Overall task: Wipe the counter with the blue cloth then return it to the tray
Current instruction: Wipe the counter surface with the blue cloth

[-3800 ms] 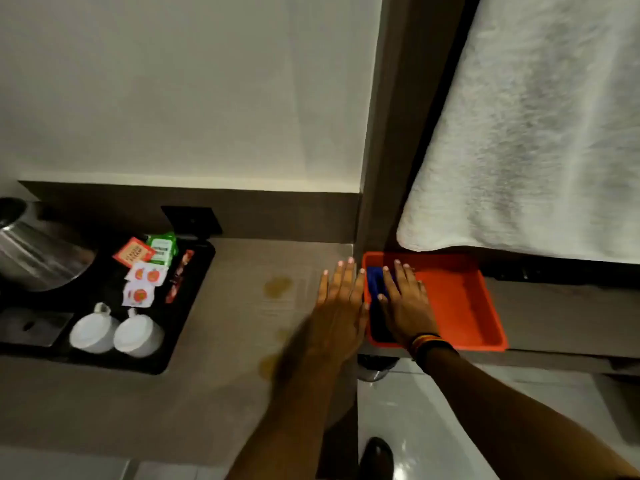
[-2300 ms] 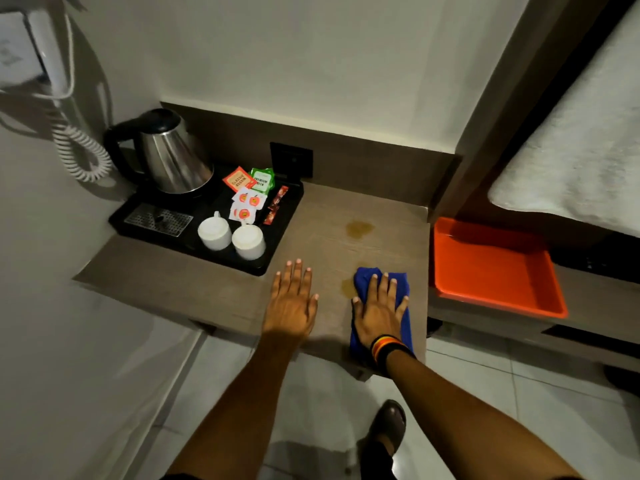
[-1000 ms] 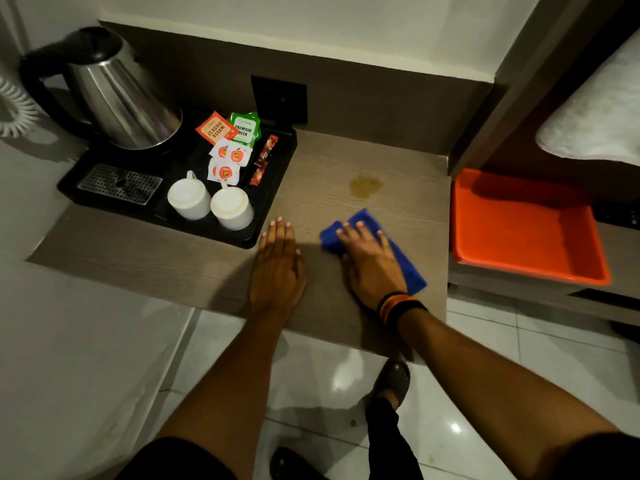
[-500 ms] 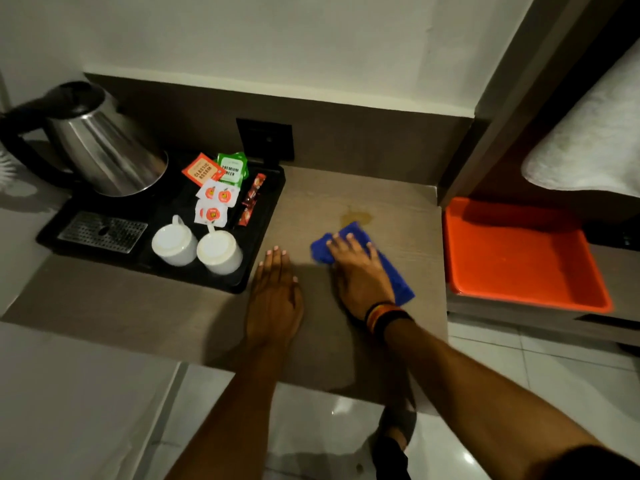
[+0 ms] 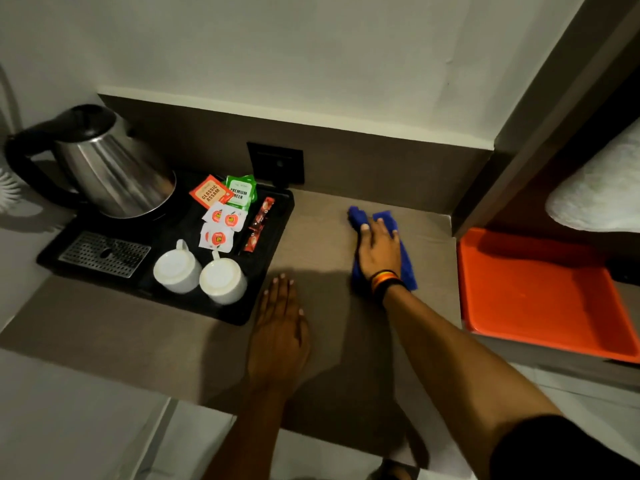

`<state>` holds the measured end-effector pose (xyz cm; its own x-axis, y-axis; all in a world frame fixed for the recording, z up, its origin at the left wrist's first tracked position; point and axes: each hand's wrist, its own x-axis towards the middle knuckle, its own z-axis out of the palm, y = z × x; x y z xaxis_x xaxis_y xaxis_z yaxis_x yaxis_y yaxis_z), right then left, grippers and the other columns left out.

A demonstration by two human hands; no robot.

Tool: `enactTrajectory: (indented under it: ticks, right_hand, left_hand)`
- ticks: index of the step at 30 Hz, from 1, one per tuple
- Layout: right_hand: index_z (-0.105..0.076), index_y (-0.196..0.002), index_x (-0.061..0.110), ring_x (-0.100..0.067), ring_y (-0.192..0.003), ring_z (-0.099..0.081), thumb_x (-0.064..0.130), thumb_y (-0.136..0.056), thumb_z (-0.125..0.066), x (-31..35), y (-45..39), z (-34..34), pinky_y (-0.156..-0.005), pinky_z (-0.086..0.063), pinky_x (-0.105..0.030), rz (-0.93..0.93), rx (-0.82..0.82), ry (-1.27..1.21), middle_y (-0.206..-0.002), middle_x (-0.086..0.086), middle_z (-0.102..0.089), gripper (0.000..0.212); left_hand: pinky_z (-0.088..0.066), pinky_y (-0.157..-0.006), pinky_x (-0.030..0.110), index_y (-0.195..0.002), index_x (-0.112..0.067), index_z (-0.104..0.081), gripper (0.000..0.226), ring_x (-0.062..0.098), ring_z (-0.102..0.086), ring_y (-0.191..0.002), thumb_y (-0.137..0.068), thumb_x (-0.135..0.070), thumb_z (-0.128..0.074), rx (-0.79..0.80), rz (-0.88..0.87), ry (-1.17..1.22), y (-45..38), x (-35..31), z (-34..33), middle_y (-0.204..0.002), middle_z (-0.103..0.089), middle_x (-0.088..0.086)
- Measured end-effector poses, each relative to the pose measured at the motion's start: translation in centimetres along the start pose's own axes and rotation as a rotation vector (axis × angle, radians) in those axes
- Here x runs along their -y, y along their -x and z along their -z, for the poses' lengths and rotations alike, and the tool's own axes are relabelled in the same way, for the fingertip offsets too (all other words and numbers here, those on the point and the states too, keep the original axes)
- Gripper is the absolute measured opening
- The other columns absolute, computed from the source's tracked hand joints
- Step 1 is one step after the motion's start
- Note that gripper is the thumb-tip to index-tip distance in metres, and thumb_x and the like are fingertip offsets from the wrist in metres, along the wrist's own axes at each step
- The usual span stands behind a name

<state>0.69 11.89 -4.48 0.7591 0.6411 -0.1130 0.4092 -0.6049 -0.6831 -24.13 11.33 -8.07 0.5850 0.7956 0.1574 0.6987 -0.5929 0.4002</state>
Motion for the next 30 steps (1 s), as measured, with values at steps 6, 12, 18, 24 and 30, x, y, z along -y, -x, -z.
enactTrajectory:
  ticks: [6, 12, 18, 24, 30]
  right_hand:
    - [-0.034, -0.153, 0.029, -0.010, -0.152, -0.018, 0.038, -0.106, -0.033, -1.5, 9.9, -1.1, -0.127, -0.005, -0.043, 0.445, 0.208, 0.140, -0.160, 0.007, -0.036, 0.048]
    - [-0.025, -0.156, 0.030, -0.014, -0.153, -0.014, 0.039, -0.105, -0.030, -2.7, 3.6, 0.3, -0.126, -0.004, -0.045, 0.290, 0.065, 0.322, -0.165, 0.007, -0.026, 0.052]
    - [-0.029, -0.155, 0.032, -0.013, -0.153, -0.014, 0.028, -0.104, -0.042, -3.9, 9.1, 0.3, -0.126, -0.006, -0.044, 0.549, 0.211, 0.315, -0.163, 0.012, -0.027, 0.053]
    - [-0.025, -0.156, 0.034, -0.010, -0.154, -0.011, 0.035, -0.106, -0.034, -7.5, 8.6, 4.3, -0.126, -0.006, -0.044, 0.371, 0.119, 0.361, -0.164, 0.012, -0.024, 0.051]
    - [-0.031, -0.155, 0.024, -0.021, -0.153, -0.019, 0.028, -0.101, -0.037, -1.0, 1.6, -1.7, -0.125, -0.008, -0.051, 0.250, 0.010, 0.351, -0.163, 0.002, -0.030, 0.054]
  left_hand:
    - [-0.011, -0.128, 0.038, -0.159, -0.003, -0.031, 0.064, 0.029, -0.025, -0.156, -0.103, -0.032, -0.026, 0.050, -0.006, -0.044, 0.0, -0.2, 0.4, -0.168, -0.029, 0.017]
    - [-0.008, -0.129, 0.037, -0.162, -0.011, -0.023, 0.062, 0.021, -0.012, -0.158, -0.105, -0.034, -0.027, 0.057, 0.011, 0.007, 0.0, -0.1, 0.3, -0.171, -0.020, 0.009]
    - [-0.019, -0.129, 0.044, -0.160, -0.004, -0.030, 0.063, 0.026, -0.022, -0.157, -0.103, -0.030, -0.025, 0.068, 0.002, -0.020, 0.0, 0.0, 0.5, -0.169, -0.028, 0.015]
    - [-0.012, -0.130, 0.042, -0.163, -0.007, -0.022, 0.064, 0.024, -0.014, -0.159, -0.104, -0.034, -0.019, 0.088, 0.013, -0.027, 0.0, 0.1, 0.3, -0.172, -0.020, 0.012]
    - [-0.017, -0.129, 0.045, -0.162, -0.006, -0.025, 0.064, 0.025, -0.015, -0.159, -0.103, -0.030, -0.023, 0.072, -0.034, -0.030, -0.4, 0.4, -0.3, -0.171, -0.022, 0.013]
